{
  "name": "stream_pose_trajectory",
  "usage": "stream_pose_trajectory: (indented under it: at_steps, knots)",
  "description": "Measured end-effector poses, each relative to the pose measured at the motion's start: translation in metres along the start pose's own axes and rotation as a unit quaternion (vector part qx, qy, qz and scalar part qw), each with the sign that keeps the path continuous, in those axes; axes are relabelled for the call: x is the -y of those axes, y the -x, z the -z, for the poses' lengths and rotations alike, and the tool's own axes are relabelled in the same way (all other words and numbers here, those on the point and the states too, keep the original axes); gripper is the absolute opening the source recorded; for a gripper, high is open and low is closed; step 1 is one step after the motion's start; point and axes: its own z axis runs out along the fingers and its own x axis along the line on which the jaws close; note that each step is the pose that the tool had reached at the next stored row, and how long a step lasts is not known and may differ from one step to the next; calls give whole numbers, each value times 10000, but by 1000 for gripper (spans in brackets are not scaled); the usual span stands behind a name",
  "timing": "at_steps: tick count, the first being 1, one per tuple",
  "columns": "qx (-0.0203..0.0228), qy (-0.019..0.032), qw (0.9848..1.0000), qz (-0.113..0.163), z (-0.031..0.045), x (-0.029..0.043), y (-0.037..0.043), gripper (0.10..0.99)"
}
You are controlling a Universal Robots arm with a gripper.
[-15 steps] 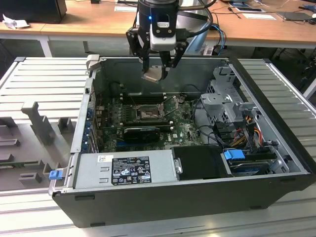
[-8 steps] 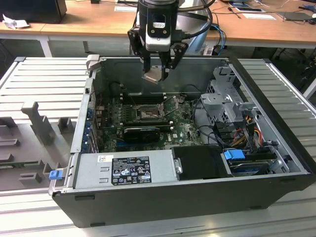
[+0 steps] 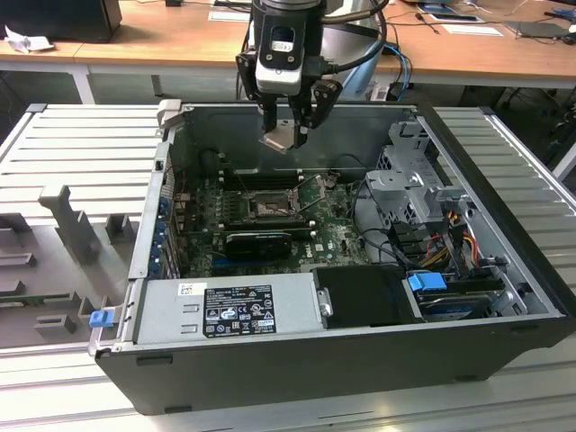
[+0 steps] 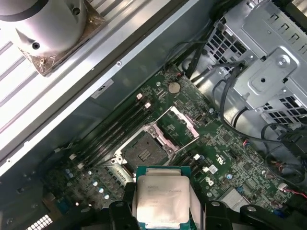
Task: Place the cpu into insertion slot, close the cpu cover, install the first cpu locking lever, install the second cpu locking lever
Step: 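Place the cpu into insertion slot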
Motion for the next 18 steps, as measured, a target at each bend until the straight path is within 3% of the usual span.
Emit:
stream_pose_trajectory:
  at_steps: [9,12,18]
  knots:
    - [55,12,9981,-619,-9,0,-1,529]
    - [72,15,9967,-803,-11,0,-1,529]
    - [111,24,9922,-1237,-14,-2,-3,529]
